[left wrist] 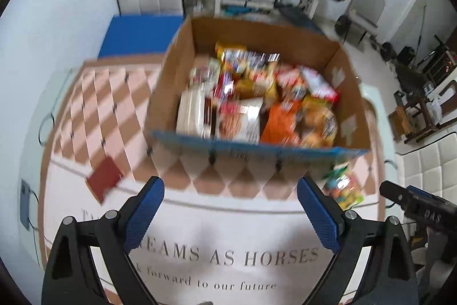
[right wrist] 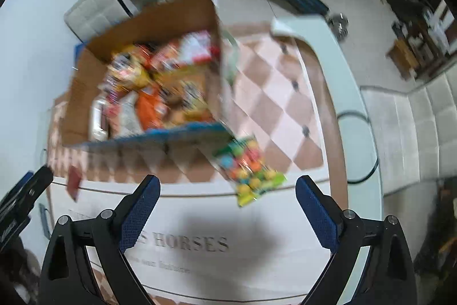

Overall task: Organize snacks
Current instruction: 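Withdraw both tools from the box toward the remaining candy bag, then grasp the red sauce packet with left tool while right tool grasps the clear candy bag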

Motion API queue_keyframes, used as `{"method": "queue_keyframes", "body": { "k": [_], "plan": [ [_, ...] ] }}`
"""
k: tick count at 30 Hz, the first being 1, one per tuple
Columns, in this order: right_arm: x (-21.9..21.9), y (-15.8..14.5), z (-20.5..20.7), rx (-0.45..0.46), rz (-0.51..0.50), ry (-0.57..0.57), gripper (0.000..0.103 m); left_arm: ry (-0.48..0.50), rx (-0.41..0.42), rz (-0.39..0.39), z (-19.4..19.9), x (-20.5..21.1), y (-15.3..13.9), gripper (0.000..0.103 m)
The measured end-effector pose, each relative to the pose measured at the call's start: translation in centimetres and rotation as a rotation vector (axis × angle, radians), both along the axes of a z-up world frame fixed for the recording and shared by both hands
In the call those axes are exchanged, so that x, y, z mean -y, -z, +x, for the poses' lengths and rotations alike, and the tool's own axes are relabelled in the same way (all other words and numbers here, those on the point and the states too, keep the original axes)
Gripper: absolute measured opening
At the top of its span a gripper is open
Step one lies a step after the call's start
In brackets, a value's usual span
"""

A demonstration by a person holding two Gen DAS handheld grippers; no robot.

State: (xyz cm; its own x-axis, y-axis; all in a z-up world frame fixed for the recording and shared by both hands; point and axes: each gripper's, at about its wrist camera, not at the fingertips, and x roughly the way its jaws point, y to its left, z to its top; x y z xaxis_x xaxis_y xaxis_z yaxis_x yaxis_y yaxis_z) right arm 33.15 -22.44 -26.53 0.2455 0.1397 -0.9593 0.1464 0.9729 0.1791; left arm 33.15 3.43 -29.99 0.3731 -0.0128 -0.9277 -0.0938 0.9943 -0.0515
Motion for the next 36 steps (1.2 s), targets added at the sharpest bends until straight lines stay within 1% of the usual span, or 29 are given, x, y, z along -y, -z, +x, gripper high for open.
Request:
{"method": "queue_keyframes", "body": {
  "k": [3,5,7,10,12,13,14,16,17,19,20,21,24,28,30,35,36],
  "plan": [
    [0.7,4.4,0.7,-0.077,-0.002,-0.009,0.098,-0.016,-0.054,0.014,-0.4,-0.1,3.1,0.095],
    [0.6,7.6,1.6,-0.124,0.01,-0.035,0.098,-0.023,-0.086,0.024,-0.7,-0.2,5.0,0.095],
    [0.2,10.0,2.5,-0.15,0.02,-0.077,0.098,-0.028,-0.114,0.035,-0.9,-0.4,6.7,0.095],
    [-0.5,12.7,3.6,-0.167,-0.051,-0.135,0.098,-0.035,-0.148,0.046,-1.2,-0.9,8.8,0.095],
    [-0.8,14.3,4.0,-0.186,-0.074,-0.167,0.097,-0.028,-0.163,0.056,-1.2,-1.2,9.7,0.095],
    [-0.8,14.7,4.1,-0.195,-0.086,-0.174,0.094,-0.026,-0.169,0.067,-1.3,-1.4,10.0,0.095],
    [-0.9,15.2,4.1,-0.204,-0.1,-0.181,0.083,-0.022,-0.173,0.076,-1.3,-1.6,10.3,0.095],
    [-1.1,15.5,3.9,-0.202,-0.139,-0.191,0.074,-0.012,-0.184,0.09,-1.3,-2.0,10.6,0.095],
    [-1.2,15.4,3.7,-0.205,-0.141,-0.188,0.07,-0.004,-0.19,0.091,-1.3,-2.3,10.7,0.095],
    [-1.3,15.3,3.1,-0.224,-0.128,-0.166,0.063,0.007,-0.196,0.096,-1.3,-2.9,10.6,0.095],
    [-1.6,15.2,2.4,-0.234,-0.117,-0.151,0.057,0.017,-0.197,0.1,-1.3,-3.1,10.4,0.095],
    [-2.0,15.0,1.8,-0.239,-0.104,-0.147,0.055,0.027,-0.194,0.106,-1.4,-3.5,10.2,0.095],
    [-3.6,14.6,-0.1,-0.246,-0.078,-0.145,0.055,0.062,-0.19,0.139,-1.5,-4.8,9.5,0.095],
    [-6.8,14.7,-2.4,-0.267,0.01,-0.126,0.054,0.087,-0.204,0.177,-1.5,-7.9,8.8,0.095],
    [-8.3,15.0,-3.1,-0.29,0.053,-0.105,0.054,0.095,-0.218,0.212,-1.3,-9.9,8.7,0.095],
    [-12.3,16.0,-4.2,-0.339,0.128,-0.067,0.054,0.129,-0.285,0.261,0.3,-14.8,9.8,0.095],
    [-13.1,16.2,-4.2,-0.348,0.14,-0.061,0.054,0.134,-0.3,0.259,0.7,-15.8,10.1,0.095]
  ]
}}
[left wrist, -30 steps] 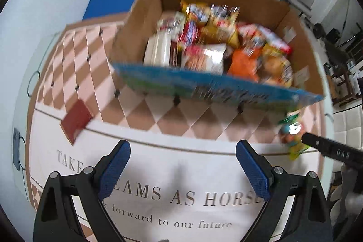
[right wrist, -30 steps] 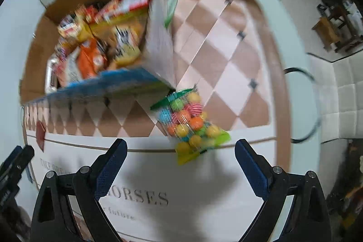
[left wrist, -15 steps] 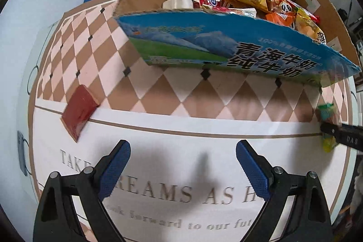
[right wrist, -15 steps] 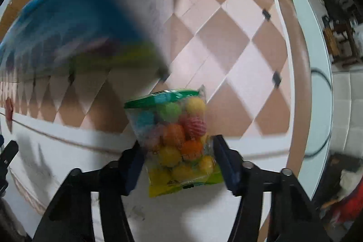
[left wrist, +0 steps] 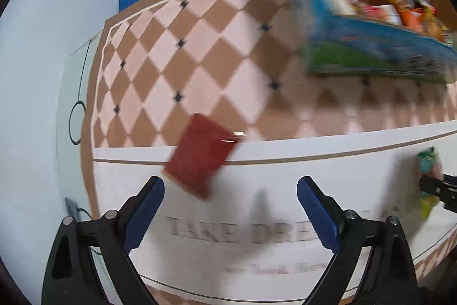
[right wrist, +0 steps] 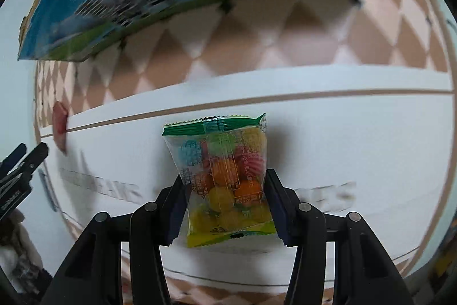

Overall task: Organize snacks
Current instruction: 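Grasp the red sauce packet with left tool while right tool grasps the clear candy bag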

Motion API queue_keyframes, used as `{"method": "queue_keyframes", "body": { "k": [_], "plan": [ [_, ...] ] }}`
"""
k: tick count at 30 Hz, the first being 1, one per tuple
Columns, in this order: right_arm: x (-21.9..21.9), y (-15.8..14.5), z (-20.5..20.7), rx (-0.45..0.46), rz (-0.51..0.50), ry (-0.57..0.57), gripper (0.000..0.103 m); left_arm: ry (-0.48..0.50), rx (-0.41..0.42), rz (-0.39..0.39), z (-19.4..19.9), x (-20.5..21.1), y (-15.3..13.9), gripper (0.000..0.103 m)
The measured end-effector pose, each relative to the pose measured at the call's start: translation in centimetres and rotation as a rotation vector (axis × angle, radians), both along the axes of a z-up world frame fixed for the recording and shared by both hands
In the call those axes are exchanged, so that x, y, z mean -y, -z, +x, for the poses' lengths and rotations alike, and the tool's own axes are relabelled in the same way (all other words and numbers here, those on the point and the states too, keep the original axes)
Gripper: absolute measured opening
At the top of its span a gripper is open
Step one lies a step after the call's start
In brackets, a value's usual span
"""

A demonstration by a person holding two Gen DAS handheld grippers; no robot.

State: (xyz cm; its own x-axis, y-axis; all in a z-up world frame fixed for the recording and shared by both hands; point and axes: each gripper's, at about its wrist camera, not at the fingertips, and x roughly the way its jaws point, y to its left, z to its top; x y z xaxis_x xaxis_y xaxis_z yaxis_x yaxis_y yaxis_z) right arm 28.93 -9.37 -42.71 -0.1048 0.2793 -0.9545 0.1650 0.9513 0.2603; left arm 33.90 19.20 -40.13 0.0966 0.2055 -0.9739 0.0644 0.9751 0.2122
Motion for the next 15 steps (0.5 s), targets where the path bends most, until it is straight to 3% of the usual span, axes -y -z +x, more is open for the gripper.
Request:
{"method": "queue_keyframes", "body": {
  "k": [4,9,15],
  "plan": [
    [-3.9,-0.5,0.4,-0.018,0.012,-0.01,0.054,0.017,-0.072,0.004,1.9,-2.9,1.9,0.095],
    [-5.8,-1.2,2.0,-0.011,-0.008,-0.024,0.054,0.075,-0.161,0.003,2.9,-4.4,4.6,0.095],
    [-6.7,-1.2,3.1,-0.014,-0.027,-0.033,0.054,0.116,-0.231,-0.081,3.5,-4.3,7.2,0.093]
  ]
}}
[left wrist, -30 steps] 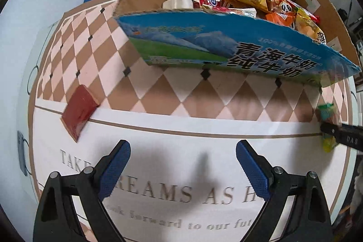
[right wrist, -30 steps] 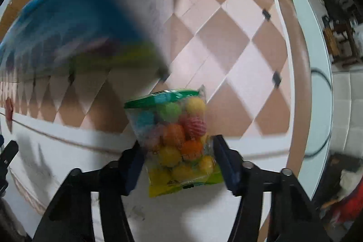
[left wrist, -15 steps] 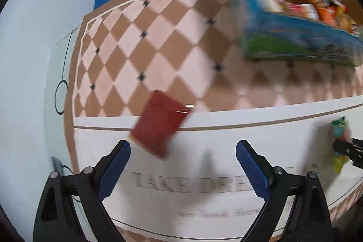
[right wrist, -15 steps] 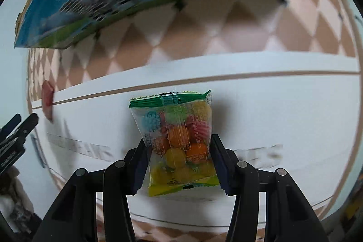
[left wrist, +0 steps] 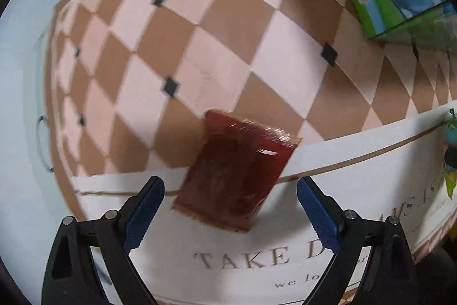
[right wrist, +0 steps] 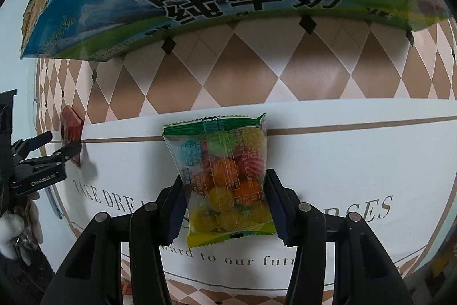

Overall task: Organize snacks
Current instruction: 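Grasp the red sauce packet with left tool while right tool grasps the clear candy bag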

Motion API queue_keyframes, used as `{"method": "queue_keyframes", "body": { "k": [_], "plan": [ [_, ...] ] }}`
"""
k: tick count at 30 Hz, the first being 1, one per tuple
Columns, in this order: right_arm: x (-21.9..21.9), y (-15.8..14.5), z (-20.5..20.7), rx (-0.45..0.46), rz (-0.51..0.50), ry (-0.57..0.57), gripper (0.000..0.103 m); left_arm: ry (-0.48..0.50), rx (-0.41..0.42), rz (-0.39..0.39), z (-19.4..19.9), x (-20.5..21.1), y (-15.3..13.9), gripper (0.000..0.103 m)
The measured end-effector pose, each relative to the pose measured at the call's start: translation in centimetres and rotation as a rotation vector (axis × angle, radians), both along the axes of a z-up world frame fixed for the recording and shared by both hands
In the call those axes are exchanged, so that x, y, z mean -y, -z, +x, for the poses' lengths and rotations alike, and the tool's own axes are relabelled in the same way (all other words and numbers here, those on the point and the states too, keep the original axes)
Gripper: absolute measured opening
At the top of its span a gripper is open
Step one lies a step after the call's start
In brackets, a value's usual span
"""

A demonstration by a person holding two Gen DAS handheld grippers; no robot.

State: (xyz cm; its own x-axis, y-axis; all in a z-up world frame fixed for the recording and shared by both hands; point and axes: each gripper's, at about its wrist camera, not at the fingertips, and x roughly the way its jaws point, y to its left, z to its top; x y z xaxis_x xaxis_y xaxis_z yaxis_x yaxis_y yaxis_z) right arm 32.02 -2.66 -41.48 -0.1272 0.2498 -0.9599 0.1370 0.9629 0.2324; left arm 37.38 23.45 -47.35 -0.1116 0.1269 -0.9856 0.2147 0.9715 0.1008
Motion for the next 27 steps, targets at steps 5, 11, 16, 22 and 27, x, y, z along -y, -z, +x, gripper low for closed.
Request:
{"method": "queue_keyframes", "body": {
  "k": [5,11,16,22,27],
  "plan": [
    [0.6,0.2,0.3,-0.006,-0.006,0.005,0.054,-0.088,0.004,-0.088,-0.4,-0.1,-0.3,0.062],
    [1.9,0.4,-0.3,-0.014,-0.028,0.005,0.054,-0.295,-0.047,-0.12,-3.8,0.2,0.1,0.062],
    [3.1,0.6,-2.5,-0.034,-0.049,-0.013,0.054,-0.414,-0.067,-0.16,-8.4,3.3,0.0,0.062],
    [4.9,1.6,-5.3,-0.087,-0.08,-0.034,0.054,-0.382,-0.062,-0.127,-11.8,7.3,0.6,0.062],
    [5.2,2.2,-5.9,-0.108,-0.083,-0.031,0.058,-0.33,-0.033,-0.085,-12.5,9.7,0.4,0.064]
  ]
}}
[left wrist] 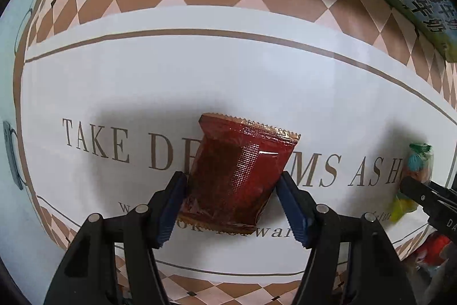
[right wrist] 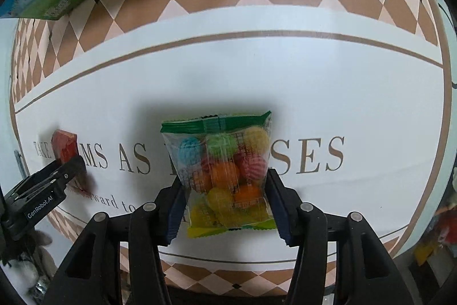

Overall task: Organize snacks
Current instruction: 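Grasp the red sauce packet with left tool while right tool grasps the clear candy bag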

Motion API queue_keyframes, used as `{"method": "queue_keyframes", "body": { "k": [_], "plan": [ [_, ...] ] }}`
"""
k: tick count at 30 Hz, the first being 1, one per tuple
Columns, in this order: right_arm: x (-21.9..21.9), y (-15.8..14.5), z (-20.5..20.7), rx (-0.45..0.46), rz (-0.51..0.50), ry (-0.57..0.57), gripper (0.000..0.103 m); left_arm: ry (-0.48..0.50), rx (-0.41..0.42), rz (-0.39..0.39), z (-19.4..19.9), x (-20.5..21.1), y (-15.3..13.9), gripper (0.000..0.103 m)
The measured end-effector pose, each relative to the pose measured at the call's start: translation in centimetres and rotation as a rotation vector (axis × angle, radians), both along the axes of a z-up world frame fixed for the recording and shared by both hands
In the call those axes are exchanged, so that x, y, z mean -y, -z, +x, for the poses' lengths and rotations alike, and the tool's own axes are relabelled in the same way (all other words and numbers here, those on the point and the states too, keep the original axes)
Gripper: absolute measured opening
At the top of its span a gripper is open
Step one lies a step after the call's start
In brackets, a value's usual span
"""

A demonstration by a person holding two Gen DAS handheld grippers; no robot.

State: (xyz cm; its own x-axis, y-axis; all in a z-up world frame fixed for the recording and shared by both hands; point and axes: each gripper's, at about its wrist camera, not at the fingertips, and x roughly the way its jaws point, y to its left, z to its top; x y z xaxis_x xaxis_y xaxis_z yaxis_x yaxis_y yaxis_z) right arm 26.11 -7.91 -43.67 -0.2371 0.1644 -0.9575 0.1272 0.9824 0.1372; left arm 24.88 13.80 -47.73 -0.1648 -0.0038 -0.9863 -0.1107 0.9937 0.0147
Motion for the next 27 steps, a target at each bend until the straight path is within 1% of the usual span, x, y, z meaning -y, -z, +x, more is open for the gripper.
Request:
{"method": "queue_keyframes", "body": {
  "k": [2,4,6,10,11,15,17,18,19,21,23,25,27],
  "plan": [
    [0.0,0.0,0.0,0.006,0.016,0.011,0.062,0.011,0.002,-0.002,-0.1,0.1,0.0,0.065],
    [0.1,-0.1,0.0,0.011,0.013,0.012,0.062,0.01,0.001,-0.011,-0.1,0.0,0.1,0.065],
    [0.2,-0.1,-0.1,0.005,0.014,0.015,0.062,0.013,-0.001,-0.014,0.7,-0.6,0.3,0.065],
    [0.0,0.3,-0.2,-0.011,-0.009,0.014,0.062,0.014,0.007,-0.018,1.0,0.1,0.1,0.063],
    [-0.1,0.4,-0.2,-0.011,-0.013,0.014,0.063,0.012,0.009,-0.019,1.2,-0.3,0.7,0.063],
    [-1.0,0.4,0.0,-0.003,-0.031,-0.005,0.063,0.019,0.024,-0.02,0.6,-0.1,1.1,0.063],
    [-1.6,0.3,0.0,-0.003,-0.039,-0.019,0.062,0.034,0.02,-0.021,0.4,0.2,1.3,0.066],
    [-1.7,0.3,0.0,-0.003,-0.042,-0.021,0.062,0.039,0.016,-0.02,0.4,0.1,0.7,0.068],
    [-1.7,0.3,0.0,-0.003,-0.041,-0.021,0.063,0.041,0.011,-0.026,0.5,0.2,0.8,0.071],
    [-1.8,0.3,0.0,-0.006,-0.036,-0.019,0.062,0.044,0.008,-0.027,0.6,0.3,0.9,0.072],
    [-1.8,0.2,0.1,-0.009,-0.034,-0.022,0.063,0.008,0.029,-0.035,0.4,0.0,0.8,0.074],
    [-2.0,-0.1,0.4,-0.01,-0.037,-0.031,0.062,-0.031,0.049,-0.058,0.2,-0.4,0.8,0.079],
    [-1.8,-0.1,0.5,-0.009,-0.04,-0.04,0.062,-0.019,0.038,-0.064,0.2,-0.4,0.9,0.079]
  ]
}}
